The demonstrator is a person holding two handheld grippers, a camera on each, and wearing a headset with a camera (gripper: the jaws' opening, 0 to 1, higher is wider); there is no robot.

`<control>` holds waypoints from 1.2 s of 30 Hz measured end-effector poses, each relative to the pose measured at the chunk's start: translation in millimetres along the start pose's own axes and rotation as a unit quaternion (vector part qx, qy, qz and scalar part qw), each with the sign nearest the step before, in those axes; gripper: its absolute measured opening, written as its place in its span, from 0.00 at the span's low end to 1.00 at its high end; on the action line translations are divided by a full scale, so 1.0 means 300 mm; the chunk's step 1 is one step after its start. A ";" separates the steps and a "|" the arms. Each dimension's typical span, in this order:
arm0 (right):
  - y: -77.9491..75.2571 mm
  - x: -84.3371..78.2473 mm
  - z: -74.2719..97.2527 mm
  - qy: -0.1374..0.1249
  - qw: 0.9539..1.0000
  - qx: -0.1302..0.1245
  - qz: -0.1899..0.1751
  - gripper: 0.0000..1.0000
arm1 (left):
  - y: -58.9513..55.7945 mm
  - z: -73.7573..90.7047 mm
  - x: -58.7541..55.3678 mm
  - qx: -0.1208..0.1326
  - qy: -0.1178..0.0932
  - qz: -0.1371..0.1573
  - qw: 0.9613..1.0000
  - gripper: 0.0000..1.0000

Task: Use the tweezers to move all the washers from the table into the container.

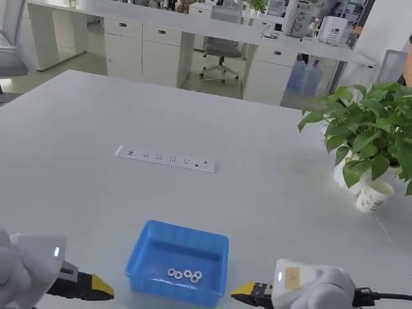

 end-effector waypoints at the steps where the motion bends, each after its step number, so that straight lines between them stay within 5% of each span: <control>1: -0.001 -0.006 0.006 -0.003 1.000 -0.001 -0.006 0.59 | 0.001 0.007 0.000 0.005 -0.004 0.003 1.000 0.47; 13: -0.001 -0.094 0.089 -0.062 0.995 -0.054 -0.058 0.82 | -0.013 0.057 -0.011 0.047 -0.059 0.040 0.996 0.67; 18: -0.001 -0.133 0.136 -0.091 0.989 -0.076 -0.090 0.88 | -0.024 0.073 -0.020 0.059 -0.074 0.055 0.994 0.72; 27: 0.003 -0.176 0.169 -0.113 0.982 -0.094 -0.121 0.97 | -0.014 0.122 -0.038 0.107 -0.117 0.090 0.983 0.80; 36: 0.027 -0.189 0.161 -0.128 0.979 -0.098 -0.128 1.00 | -0.039 0.136 -0.029 0.119 -0.144 0.105 0.977 0.89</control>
Point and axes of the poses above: the centre of the closed fingertips' face, and the gripper's own axes: z roughly backward along the fingers, y roughly to its left, x roughly out of its top, the point moved 7 cm from there along z, roughly backward along the fingers, and after that the axes turned 9 degrees about y, right-handed, at the moved point
